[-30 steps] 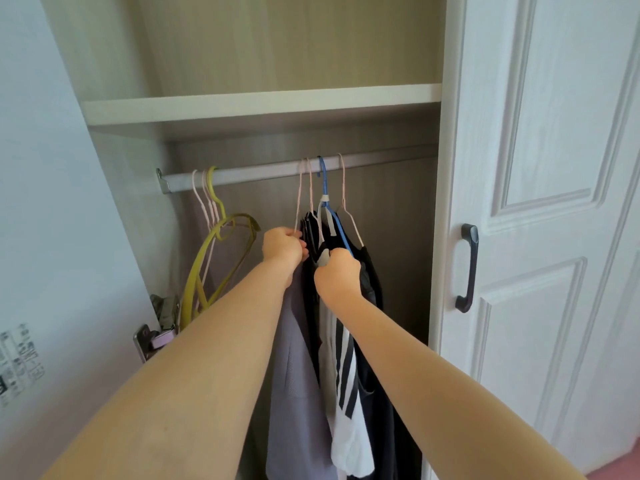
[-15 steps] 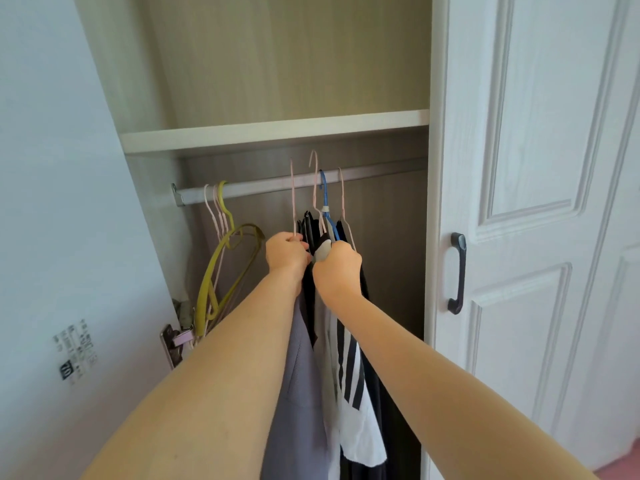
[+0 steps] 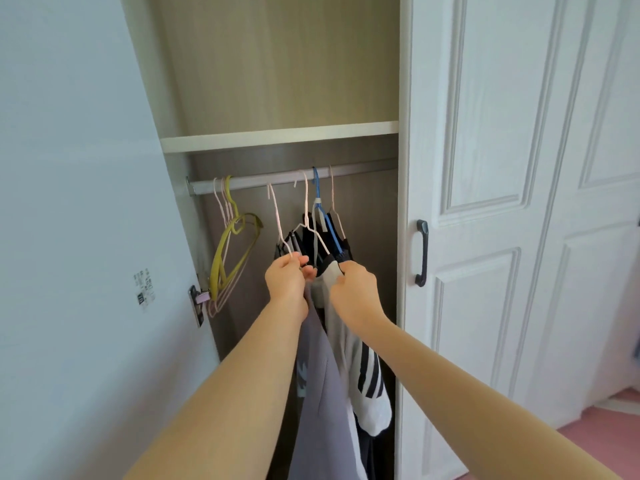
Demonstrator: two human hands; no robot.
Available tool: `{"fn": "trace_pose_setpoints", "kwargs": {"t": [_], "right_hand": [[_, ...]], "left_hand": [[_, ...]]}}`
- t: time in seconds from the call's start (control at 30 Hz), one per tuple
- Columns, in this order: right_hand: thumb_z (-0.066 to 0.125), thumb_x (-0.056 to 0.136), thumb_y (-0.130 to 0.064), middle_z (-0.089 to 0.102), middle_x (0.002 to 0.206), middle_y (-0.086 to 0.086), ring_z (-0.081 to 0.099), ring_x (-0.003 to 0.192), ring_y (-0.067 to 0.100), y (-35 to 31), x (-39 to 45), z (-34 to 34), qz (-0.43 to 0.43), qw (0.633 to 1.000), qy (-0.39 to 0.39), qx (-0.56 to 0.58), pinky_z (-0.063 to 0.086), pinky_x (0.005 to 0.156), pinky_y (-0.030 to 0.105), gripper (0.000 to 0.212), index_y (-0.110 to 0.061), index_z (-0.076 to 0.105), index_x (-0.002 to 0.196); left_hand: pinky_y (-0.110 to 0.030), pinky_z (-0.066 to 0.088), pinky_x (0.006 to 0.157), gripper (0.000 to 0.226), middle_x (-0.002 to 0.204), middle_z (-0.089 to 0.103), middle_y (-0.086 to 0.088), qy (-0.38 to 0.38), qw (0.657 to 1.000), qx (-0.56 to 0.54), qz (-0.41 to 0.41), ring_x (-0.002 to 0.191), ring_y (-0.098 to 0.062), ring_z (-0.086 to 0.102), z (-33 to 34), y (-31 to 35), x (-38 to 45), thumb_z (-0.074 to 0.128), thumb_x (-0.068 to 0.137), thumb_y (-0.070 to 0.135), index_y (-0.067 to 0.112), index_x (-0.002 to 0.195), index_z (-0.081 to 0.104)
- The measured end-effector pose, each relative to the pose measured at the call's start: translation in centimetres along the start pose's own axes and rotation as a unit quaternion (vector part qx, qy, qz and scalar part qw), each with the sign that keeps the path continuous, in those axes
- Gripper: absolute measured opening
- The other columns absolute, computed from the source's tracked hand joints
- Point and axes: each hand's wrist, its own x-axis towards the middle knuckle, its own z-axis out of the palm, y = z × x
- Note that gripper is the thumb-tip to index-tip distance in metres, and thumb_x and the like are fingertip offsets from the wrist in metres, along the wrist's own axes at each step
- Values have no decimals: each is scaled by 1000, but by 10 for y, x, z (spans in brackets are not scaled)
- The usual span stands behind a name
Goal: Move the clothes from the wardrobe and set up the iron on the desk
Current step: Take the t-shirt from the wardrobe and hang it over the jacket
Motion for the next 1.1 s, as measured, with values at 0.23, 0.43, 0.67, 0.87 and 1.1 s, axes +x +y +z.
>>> {"fn": "trace_pose_setpoints", "kwargs": {"t": [0.23, 0.43, 0.67, 0.87, 1.1], "right_hand": [[44, 96, -7, 47, 84, -2, 34, 58, 0, 15, -62, -24, 16, 1000, -8, 7, 28, 43, 11, 15, -12, 55, 106], [40, 97, -7, 38, 67, -8, 34, 55, 3, 16, -119, -44, 1, 999, 10, -43, 32, 39, 9, 25, -20, 42, 75], [36, 98, -16, 58, 78, 0, 49, 60, 9, 11, -185, -68, 3, 995, 35, -89, 33, 49, 15, 23, -13, 59, 96], [36, 98, -15, 63, 91, 2, 53, 68, 11, 1, -239, -83, 17, 993, 45, -109, 33, 53, 15, 26, -12, 59, 109], [37, 99, -19, 63, 97, 1, 52, 73, 6, -15, -306, -101, 15, 995, 57, -85, 36, 56, 13, 27, -12, 60, 111]], "left_hand": [[-27, 56, 59, 29, 95, 62, -13, -58, 993, -63, -82, 78, -19, 64, -39, -13, -61, 51, 94, 1, -3, 123, 55], [-39, 50, 90, 61, 115, 57, -12, -153, 980, -49, -119, 103, -27, 60, -63, -3, -123, 41, 93, -13, 10, 149, 27], [-41, 52, 87, 69, 112, 63, -12, -244, 954, -51, -168, 103, -28, 64, -92, 5, -178, 52, 91, -6, 10, 150, 18], [-37, 53, 86, 39, 118, 66, -10, -272, 945, -48, -173, 100, -25, 68, -109, 6, -214, 39, 102, 19, 4, 138, 42], [-32, 57, 77, 36, 121, 65, -7, -297, 946, -5, -132, 101, -23, 68, -123, 16, -266, 36, 103, 20, 10, 137, 44]]}}
